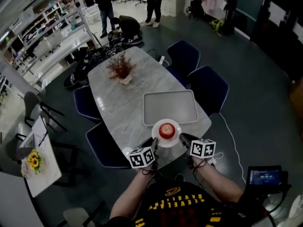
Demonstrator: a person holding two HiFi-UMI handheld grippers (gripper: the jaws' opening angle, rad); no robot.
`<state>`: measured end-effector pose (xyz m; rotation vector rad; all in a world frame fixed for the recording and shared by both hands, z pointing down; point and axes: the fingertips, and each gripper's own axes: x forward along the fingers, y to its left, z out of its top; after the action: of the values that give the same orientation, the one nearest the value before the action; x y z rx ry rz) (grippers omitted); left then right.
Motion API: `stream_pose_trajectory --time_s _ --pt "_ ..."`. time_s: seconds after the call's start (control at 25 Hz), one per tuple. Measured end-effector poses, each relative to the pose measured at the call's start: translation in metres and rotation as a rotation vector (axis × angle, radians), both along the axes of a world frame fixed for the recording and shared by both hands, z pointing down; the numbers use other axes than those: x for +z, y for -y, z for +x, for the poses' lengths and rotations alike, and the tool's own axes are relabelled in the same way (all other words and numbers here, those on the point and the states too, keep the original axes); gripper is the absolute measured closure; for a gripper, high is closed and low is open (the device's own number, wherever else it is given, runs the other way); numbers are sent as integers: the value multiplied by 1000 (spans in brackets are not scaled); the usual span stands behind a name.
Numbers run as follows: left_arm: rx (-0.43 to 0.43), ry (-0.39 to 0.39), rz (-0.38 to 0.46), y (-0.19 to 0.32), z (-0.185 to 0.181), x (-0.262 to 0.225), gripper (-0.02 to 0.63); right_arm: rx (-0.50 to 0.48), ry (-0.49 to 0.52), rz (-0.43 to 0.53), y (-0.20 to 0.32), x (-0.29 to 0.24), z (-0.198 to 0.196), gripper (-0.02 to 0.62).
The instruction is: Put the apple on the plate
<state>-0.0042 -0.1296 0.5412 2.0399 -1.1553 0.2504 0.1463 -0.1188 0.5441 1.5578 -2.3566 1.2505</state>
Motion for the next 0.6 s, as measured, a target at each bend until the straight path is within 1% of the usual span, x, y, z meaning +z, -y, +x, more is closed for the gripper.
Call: stream_pose_trajectory --time_s 0.24,0.4,0.6 --pt "46 -13 67 23 16 -31 515 61 -11 62 16 -32 16 548" --pt "76 -26 103 45 20 -48 515 91 -19 108 35 -52 20 548" --pt "111 -51 103 70 16 -47 515 137 -16 121 55 -53 16 548"
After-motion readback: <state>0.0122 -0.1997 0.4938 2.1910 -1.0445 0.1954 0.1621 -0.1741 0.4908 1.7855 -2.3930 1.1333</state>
